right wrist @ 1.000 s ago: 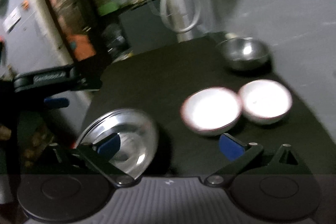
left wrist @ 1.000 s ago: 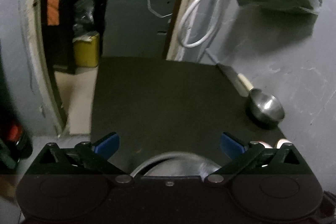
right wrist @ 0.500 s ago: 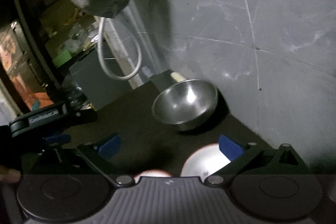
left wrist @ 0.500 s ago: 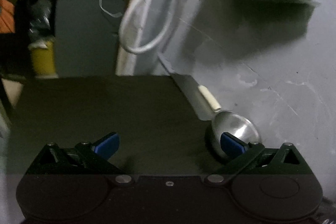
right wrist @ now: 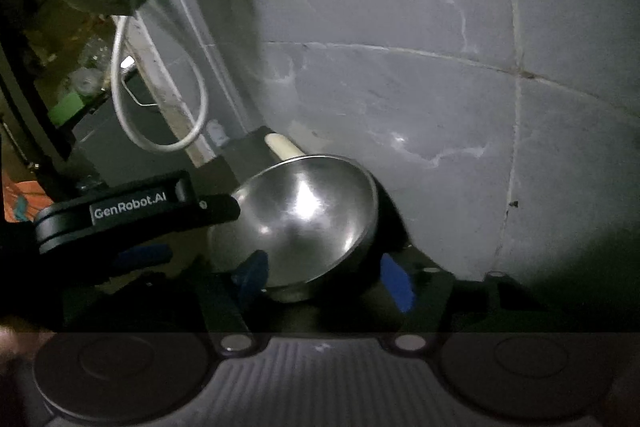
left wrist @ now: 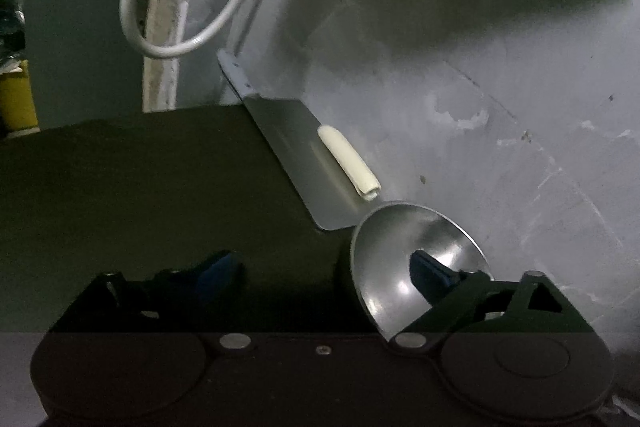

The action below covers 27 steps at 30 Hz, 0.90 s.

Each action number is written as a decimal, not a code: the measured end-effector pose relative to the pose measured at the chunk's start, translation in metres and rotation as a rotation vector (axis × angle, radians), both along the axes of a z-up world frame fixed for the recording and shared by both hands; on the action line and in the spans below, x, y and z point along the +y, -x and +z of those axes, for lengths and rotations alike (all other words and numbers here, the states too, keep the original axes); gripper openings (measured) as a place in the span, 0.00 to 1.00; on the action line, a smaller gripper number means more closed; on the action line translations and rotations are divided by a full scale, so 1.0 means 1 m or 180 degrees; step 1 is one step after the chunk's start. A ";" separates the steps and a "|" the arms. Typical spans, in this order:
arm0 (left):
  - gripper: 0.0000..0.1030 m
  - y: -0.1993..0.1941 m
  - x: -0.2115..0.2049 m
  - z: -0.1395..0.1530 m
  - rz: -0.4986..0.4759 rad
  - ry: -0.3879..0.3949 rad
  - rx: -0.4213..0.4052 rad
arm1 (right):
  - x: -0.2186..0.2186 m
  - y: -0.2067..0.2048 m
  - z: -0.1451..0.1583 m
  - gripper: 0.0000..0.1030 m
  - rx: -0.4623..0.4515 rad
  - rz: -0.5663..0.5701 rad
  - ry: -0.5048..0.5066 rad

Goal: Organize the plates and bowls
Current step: 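Close both grippers on the rim of the steel pot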

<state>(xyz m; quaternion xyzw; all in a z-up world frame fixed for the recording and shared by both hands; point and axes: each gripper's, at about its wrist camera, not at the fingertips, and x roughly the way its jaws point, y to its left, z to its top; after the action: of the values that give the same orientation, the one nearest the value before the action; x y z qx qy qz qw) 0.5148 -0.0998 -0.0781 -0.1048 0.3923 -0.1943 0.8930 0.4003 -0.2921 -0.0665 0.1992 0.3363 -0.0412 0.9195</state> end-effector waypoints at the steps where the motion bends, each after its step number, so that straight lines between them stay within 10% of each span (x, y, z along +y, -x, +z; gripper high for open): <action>1: 0.83 -0.002 -0.002 -0.002 -0.0020 -0.0003 0.0019 | -0.001 -0.003 -0.001 0.62 0.0018 0.0002 -0.0007; 13: 0.27 -0.011 -0.016 -0.010 -0.0298 0.0070 0.0156 | -0.007 -0.013 -0.007 0.44 0.0076 0.0057 -0.0067; 27: 0.17 0.017 -0.001 0.012 -0.0298 -0.0021 -0.0021 | -0.002 0.011 0.010 0.33 -0.0030 0.0155 -0.0125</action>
<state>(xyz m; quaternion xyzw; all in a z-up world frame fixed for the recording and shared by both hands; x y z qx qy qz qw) 0.4981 -0.1007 -0.0661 -0.0827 0.3944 -0.2350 0.8845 0.3894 -0.2945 -0.0560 0.2091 0.3375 -0.0114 0.9177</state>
